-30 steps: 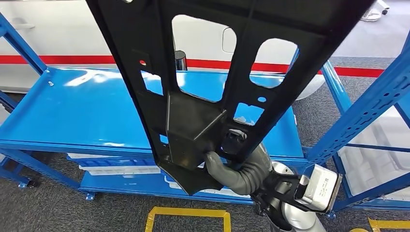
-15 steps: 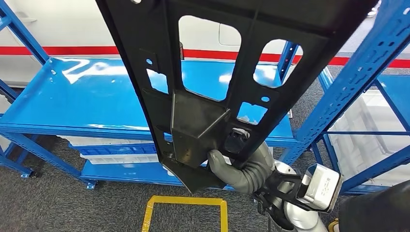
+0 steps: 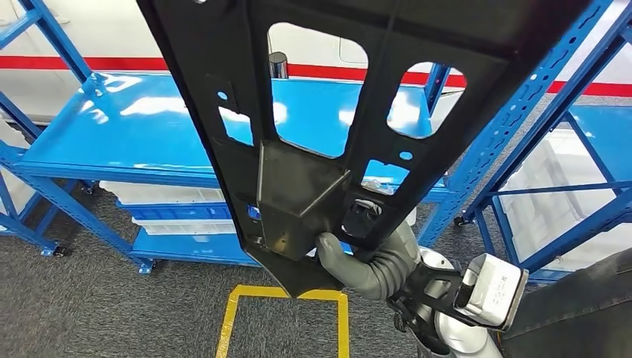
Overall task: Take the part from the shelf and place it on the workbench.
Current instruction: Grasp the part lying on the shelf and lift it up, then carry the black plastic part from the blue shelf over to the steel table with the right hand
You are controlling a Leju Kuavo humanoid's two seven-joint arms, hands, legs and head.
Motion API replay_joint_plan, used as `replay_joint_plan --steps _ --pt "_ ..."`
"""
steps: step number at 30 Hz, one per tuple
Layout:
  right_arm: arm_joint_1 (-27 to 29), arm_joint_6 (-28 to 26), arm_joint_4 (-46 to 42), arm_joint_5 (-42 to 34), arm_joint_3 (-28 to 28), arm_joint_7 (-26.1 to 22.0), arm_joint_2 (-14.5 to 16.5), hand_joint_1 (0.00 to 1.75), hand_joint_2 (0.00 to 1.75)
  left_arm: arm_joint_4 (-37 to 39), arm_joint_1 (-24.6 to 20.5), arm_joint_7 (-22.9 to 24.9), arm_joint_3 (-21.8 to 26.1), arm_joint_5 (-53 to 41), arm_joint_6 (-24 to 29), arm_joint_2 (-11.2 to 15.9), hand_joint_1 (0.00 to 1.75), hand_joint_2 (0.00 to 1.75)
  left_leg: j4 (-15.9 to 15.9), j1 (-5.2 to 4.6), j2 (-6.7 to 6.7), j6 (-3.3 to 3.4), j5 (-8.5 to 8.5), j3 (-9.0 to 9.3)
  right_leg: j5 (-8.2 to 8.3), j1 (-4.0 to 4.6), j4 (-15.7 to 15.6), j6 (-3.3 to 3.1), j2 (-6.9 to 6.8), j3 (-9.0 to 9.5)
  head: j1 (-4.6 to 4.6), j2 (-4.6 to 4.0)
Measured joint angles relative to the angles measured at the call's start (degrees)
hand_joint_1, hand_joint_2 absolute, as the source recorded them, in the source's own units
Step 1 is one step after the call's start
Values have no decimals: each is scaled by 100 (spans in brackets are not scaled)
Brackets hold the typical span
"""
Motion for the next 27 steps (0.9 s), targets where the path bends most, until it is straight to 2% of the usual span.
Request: replay_joint_plan --steps 1,2,4,5,6,7,8,9,10,11,12,13,14,15,16,17,18,20,21,22,23,24,25,26,27 --pt "-3 3 15 -1 3 0 1 175 175 -2 2 3 -1 0 2 2 0 175 -24 -5 14 58 69 -71 -34 -4 32 15 1 -51 -2 0" --pt "-5 4 32 -1 5 1 0 175 175 -4 4 7 -1 1 6 7 0 175 -48 -3 32 123 152 -154 -164 -2 135 2 6 -124 3 0" --pt "-9 5 63 -3 7 1 -4 175 175 -10 3 14 -1 2 12 17 0 175 -68 -14 59 203 313 -336 -670 3 654 -81 21 -292 12 0" --pt "-11 7 81 -3 9 1 -6 175 175 -13 3 15 -1 3 13 20 0 175 -64 -25 68 225 391 -425 -910 4 1029 -102 27 -367 17 0" --pt "-9 6 103 -2 12 3 -8 175 175 -16 3 17 -1 3 12 17 0 175 -59 -36 74 233 471 -517 -1047 4 1370 -87 32 -394 17 0" --pt "-9 1 127 1 14 7 -9 175 175 -18 3 20 -1 4 13 15 0 175 -50 -47 79 234 551 -612 -1063 5 1588 -39 36 -365 17 0" --pt "-9 -7 150 7 16 15 -10 175 175 -19 3 23 -1 6 14 13 0 175 -37 -53 82 229 626 -705 -972 6 1609 26 39 -250 17 0" --pt "-12 -16 171 14 17 24 -11 175 175 -20 3 26 -1 7 16 11 0 175 -21 -56 84 220 695 -802 -841 6 1423 84 39 -41 16 0" --pt "-20 -23 188 24 18 30 -10 175 175 -22 3 27 -1 8 17 9 0 175 2 -59 82 204 759 -888 -752 7 1049 109 39 262 16 0" --pt "-34 -27 198 35 19 34 -9 175 175 -28 3 28 -1 9 18 7 0 175 34 -68 77 183 816 -964 -742 23 559 99 39 610 16 0" --pt "-46 -29 207 43 19 34 -7 175 175 -35 3 29 -1 9 18 4 0 175 56 -78 74 157 879 -1020 -786 41 143 60 40 875 12 0" --pt "-58 -33 212 53 20 35 -4 175 175 -43 4 29 -1 9 18 2 0 175 71 -85 72 132 938 -1057 -847 60 -154 13 43 1048 12 0" --pt "-64 -40 219 62 20 36 -3 175 175 -47 5 29 -1 9 19 1 0 175 73 -90 71 106 996 -1078 -881 83 -292 -32 45 1105 10 0" --pt "-64 -58 230 79 20 39 -3 175 175 -48 10 29 -1 10 23 3 0 175 65 -84 70 80 1050 -1090 -857 62 -294 -78 46 1064 8 0" --pt "-68 -85 242 111 23 44 -1 175 175 -48 14 29 -1 11 30 7 0 175 89 -67 62 48 1016 -1112 -806 38 -290 -119 36 1025 10 0" --pt "-72 -120 252 149 26 53 4 175 175 -49 18 29 -1 14 37 9 0 175 188 -48 51 9 861 -1152 -741 11 -287 -177 26 973 5 0" --pt "-79 -161 260 185 29 65 12 175 175 -51 17 29 -1 16 43 10 0 175 395 -24 39 -32 592 -1211 -665 -19 -290 -225 14 904 2 0" --pt "-93 -222 270 226 32 83 30 175 175 -56 6 29 -1 19 46 9 0 175 1084 30 25 -116 -66 -1343 -514 -21 -284 -275 1 753 -6 0" --pt "-97 -238 279 235 32 89 35 175 175 -59 -1 29 -1 17 46 8 0 175 1445 57 23 -152 -245 -1378 -439 -20 -277 -267 -2 671 -8 0" --pt "-98 -244 291 243 33 93 38 175 175 -61 -8 29 -1 15 45 7 0 175 1699 90 22 -184 -258 -1361 -363 -25 -264 -248 -4 582 -9 0" --pt "-99 -245 305 250 33 96 39 175 175 -63 -14 29 -1 13 45 6 0 175 1790 124 22 -213 -142 -1269 -293 -35 -243 -217 -6 486 -9 0" --pt "-101 -246 320 254 34 98 39 175 175 -65 -20 29 -2 10 45 5 0 175 1693 161 23 -240 33 -1090 -234 -51 -211 -182 -6 381 -11 0" --pt "-106 -246 332 258 34 99 39 175 175 -66 -24 29 -3 9 44 4 0 175 1411 202 21 -271 174 -818 -187 -68 -166 -142 -6 285 -11 0" --pt "-114 -246 340 263 34 99 39 175 175 -70 -25 29 -5 7 38 -2 0 175 1017 224 8 -308 195 -507 -155 -71 -113 -101 -4 197 -13 0" --pt "-126 -245 346 267 35 98 40 175 175 -76 -26 21 -7 4 11 2 0 175 636 230 -15 -314 132 -245 -125 -70 -65 -57 -4 128 -11 0"
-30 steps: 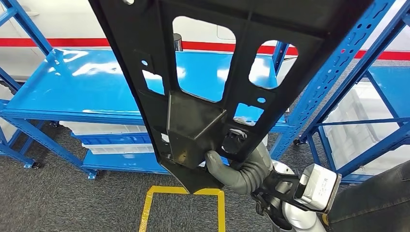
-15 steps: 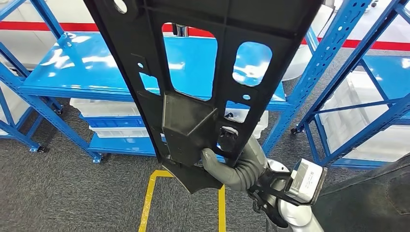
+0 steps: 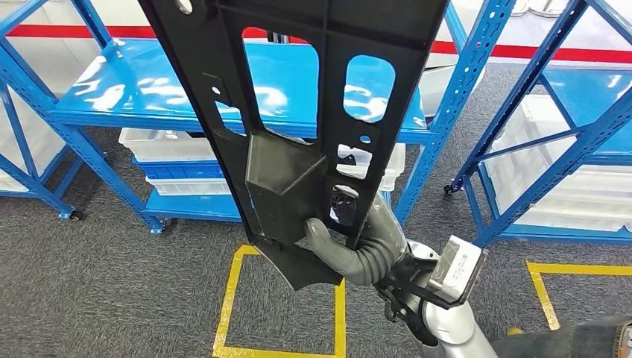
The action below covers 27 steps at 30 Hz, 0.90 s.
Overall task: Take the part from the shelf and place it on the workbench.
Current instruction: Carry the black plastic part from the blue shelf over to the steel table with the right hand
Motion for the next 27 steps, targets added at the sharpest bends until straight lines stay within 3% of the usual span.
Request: replay_joint_plan --steps 1,2,4,5,6,8,9,10,11,12,13,15,16,17,19,20,22,24,25,27 --pt "-12 4 3 4 1 -3 -1 175 175 -10 1 -14 -1 -5 -58 5 0 175 -290 -11 -23 8 -98 167 42 6 35 52 -4 -60 3 0" --pt "-22 11 6 7 3 -8 -2 175 175 -19 5 -36 -1 -13 -152 22 0 175 -443 -43 -44 39 -177 217 93 8 51 106 -8 -114 5 0" --pt "-18 28 28 13 14 -25 -21 175 175 -29 35 -102 -2 -37 -422 83 0 175 -498 -90 -35 177 -145 101 158 -2 70 202 -13 -211 10 0" --pt "-6 35 42 20 22 -41 -37 175 175 -30 59 -147 -3 -48 -557 122 0 175 -499 -106 -18 263 -89 25 72 -10 141 199 -8 -270 16 0" --pt "8 39 57 28 27 -61 -58 175 175 -31 85 -199 -3 -57 -682 158 0 175 -507 -118 3 349 -24 -51 -115 -6 300 160 -2 -350 22 0" --pt "31 43 80 42 31 -104 -93 175 175 -31 121 -321 -5 -79 -897 226 0 175 -507 -153 32 458 113 -214 -673 9 929 27 13 -527 34 0" --pt "47 44 90 48 30 -121 -108 175 175 -31 133 -376 -7 -91 -990 254 0 175 -503 -176 41 483 189 -298 -875 30 1297 -4 23 -590 34 0" --pt "68 44 98 52 30 -132 -121 175 175 -31 141 -419 -11 -102 -1066 277 0 175 -497 -199 48 494 269 -389 -956 51 1590 4 33 -592 34 0" --pt "89 45 103 57 29 -139 -133 175 175 -30 146 -446 -17 -110 -1114 295 0 175 -492 -223 53 501 345 -478 -908 77 1730 40 40 -522 34 0" --pt "108 45 105 62 28 -145 -142 175 175 -29 151 -462 -26 -111 -1141 307 0 175 -486 -245 55 503 418 -561 -780 103 1683 81 45 -365 34 0" --pt "118 45 107 67 28 -150 -146 175 175 -29 154 -470 -36 -111 -1154 318 0 175 -483 -263 56 500 490 -642 -651 133 1431 96 47 -107 34 0" --pt "116 48 105 78 25 -165 -149 175 175 -30 157 -479 -54 -111 -1163 331 0 175 -478 -299 54 473 620 -752 -631 202 525 13 44 587 33 0" --pt "115 51 104 81 24 -172 -149 175 175 -31 157 -483 -62 -111 -1166 337 0 175 -485 -309 55 453 688 -782 -696 232 129 -45 46 844 29 0" --pt "115 55 103 85 23 -179 -150 175 175 -31 160 -487 -71 -111 -1169 345 0 175 -498 -312 56 429 754 -798 -758 255 -127 -92 48 987 29 0" --pt "126 62 105 96 25 -185 -151 175 175 -25 177 -494 -86 -111 -1182 370 0 175 -524 -300 50 372 845 -831 -706 236 -230 -149 48 953 29 0" --pt "130 67 107 102 26 -187 -149 175 175 -21 188 -497 -90 -111 -1194 384 0 175 -483 -287 42 332 762 -868 -639 211 -233 -189 42 903 27 0" --pt "135 78 108 118 25 -189 -142 175 175 -13 211 -499 -91 -107 -1236 403 0 175 -107 -244 26 240 256 -996 -491 160 -240 -279 21 771 15 0" --pt "143 93 108 135 18 -192 -140 175 175 -12 222 -480 -91 -85 -1291 405 0 175 616 -190 25 153 -300 -1137 -349 167 -232 -316 7 618 4 0" --pt "150 103 108 140 10 -193 -142 175 175 -10 223 -456 -90 -70 -1316 406 0 175 943 -162 26 119 -386 -1169 -278 168 -221 -304 4 535 3 0" --pt "164 115 108 154 -14 -202 -150 175 175 5 222 -403 -89 -47 -1350 411 0 175 1146 -107 29 68 -158 -1015 -159 157 -177 -262 0 352 2 0"
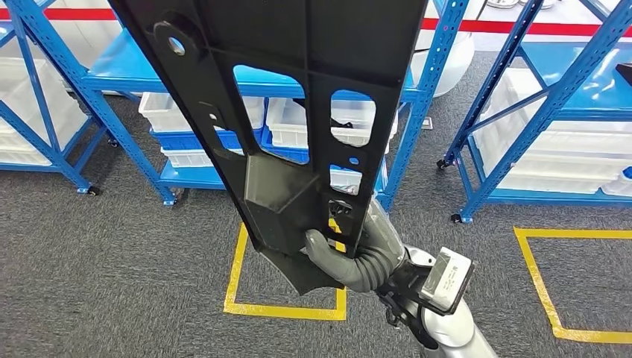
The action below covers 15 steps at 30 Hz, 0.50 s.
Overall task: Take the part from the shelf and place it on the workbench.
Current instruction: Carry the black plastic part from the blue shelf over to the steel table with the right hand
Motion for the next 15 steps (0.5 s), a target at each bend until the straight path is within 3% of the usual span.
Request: replay_joint_plan --steps 2,4,5,8,10,13,14,15 --pt "8 4 -1 45 -31 -28 -15 175 175 23 -2 29 0 12 -28 9 0 175 -554 40 51 -32 256 519 72 -14 78 56 -16 -176 -3 0" --pt "23 7 -3 104 -63 -74 -28 175 175 43 -25 18 2 36 -68 24 0 175 -1346 15 161 2 138 1062 117 -1 169 119 -65 -283 -3 0" --pt "31 10 -4 130 -75 -93 -33 175 175 52 -41 10 3 47 -85 30 0 175 -1586 -15 196 49 41 1186 141 6 195 156 -105 -310 -2 0" --pt "40 21 -4 174 -91 -115 -48 175 175 76 -58 4 5 48 -96 39 0 175 -1740 -61 111 261 72 1135 163 -21 249 266 -172 -378 3 0" --pt "42 22 -4 180 -95 -121 -62 175 175 88 -53 7 5 37 -99 51 0 175 -1763 -56 54 371 183 1047 -100 -39 637 254 -84 -563 8 0" --pt "70 24 -3 190 -95 -122 -92 175 175 99 -55 8 5 5 -104 60 0 175 -1753 -79 -66 414 324 884 -659 -42 1725 209 27 -954 12 0" --pt "83 25 -2 193 -95 -122 -97 175 175 102 -53 8 5 -2 -104 58 0 175 -1748 -84 -116 410 363 844 -713 -42 1858 228 37 -960 12 0" --pt "91 26 -2 194 -95 -122 -101 175 175 104 -51 8 5 -5 -104 57 0 175 -1744 -86 -172 399 396 817 -669 -42 1743 263 49 -838 11 0"
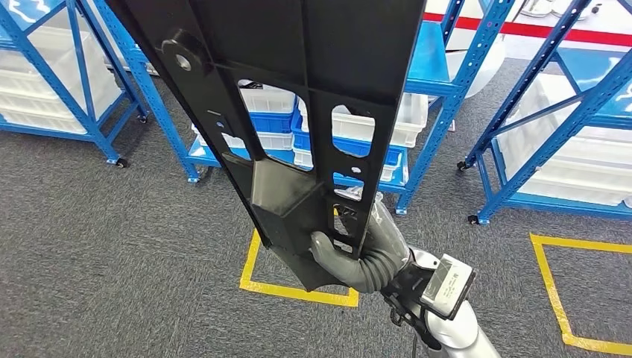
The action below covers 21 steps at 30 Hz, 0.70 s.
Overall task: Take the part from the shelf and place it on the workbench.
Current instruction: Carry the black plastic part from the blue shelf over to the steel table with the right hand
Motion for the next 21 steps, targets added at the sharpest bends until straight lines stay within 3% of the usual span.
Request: replay_joint_plan --steps 2,4,6,8,9,11,13,14,15,16,19,21 --pt "5 1 0 2 -1 0 -3 175 175 4 -1 0 0 -4 0 -3 0 175 4 3 -122 -33 49 -39 254 -1 -789 60 126 501 1 0" --pt "8 1 -1 2 -2 -1 -8 175 175 5 -17 0 0 -6 -1 -7 0 175 23 -6 -230 -86 92 -93 425 -2 -1488 50 339 905 0 0" --pt "12 1 -2 2 -3 -1 -15 175 175 7 -20 1 0 -7 -2 -8 0 175 36 1 -333 -157 148 -168 443 11 -1634 10 393 972 -2 0" --pt "10 3 -4 4 -2 -1 -8 175 175 16 3 3 -1 -8 -2 0 0 175 57 6 -376 -227 161 -227 481 -19 -1650 -48 273 953 -3 0" --pt "10 4 -6 3 -2 -3 0 175 175 21 12 5 -1 -11 -1 1 0 175 153 1 -297 -258 89 -283 502 -39 -1666 -93 203 953 -16 0" --pt "20 13 -10 6 -2 -7 10 175 175 26 4 9 -2 -15 5 -2 0 175 662 11 -29 -319 -232 -523 527 -50 -1685 -158 53 951 -45 0" --pt "50 42 -11 12 -1 -9 10 175 175 26 -14 20 -2 -21 11 -12 0 175 1386 49 112 -380 -555 -835 527 -28 -1677 -177 -104 933 -58 0" --pt "65 62 -11 16 1 -9 10 175 175 26 -15 28 -2 -23 13 -19 0 175 1584 63 140 -402 -601 -909 527 -19 -1672 -177 -182 927 -58 0" --pt "75 79 -11 20 2 -9 13 175 175 26 -12 38 -3 -25 16 -26 0 175 1575 73 166 -415 -546 -878 526 -16 -1668 -177 -255 922 -58 0" --pt "79 89 -11 26 3 -9 16 175 175 26 -9 48 -3 -26 20 -29 0 175 1336 81 205 -417 -400 -729 526 -15 -1666 -175 -318 924 -58 0" --pt "78 97 -14 46 2 -10 28 175 175 25 -24 62 -2 -26 28 -27 0 175 253 45 492 -357 -7 -126 516 29 -1656 -151 -475 930 -54 0" --pt "76 105 -15 57 2 -14 33 175 175 24 -32 63 -2 -26 27 -28 0 175 50 -9 535 -281 15 -62 512 71 -1651 -114 -573 917 -46 0"
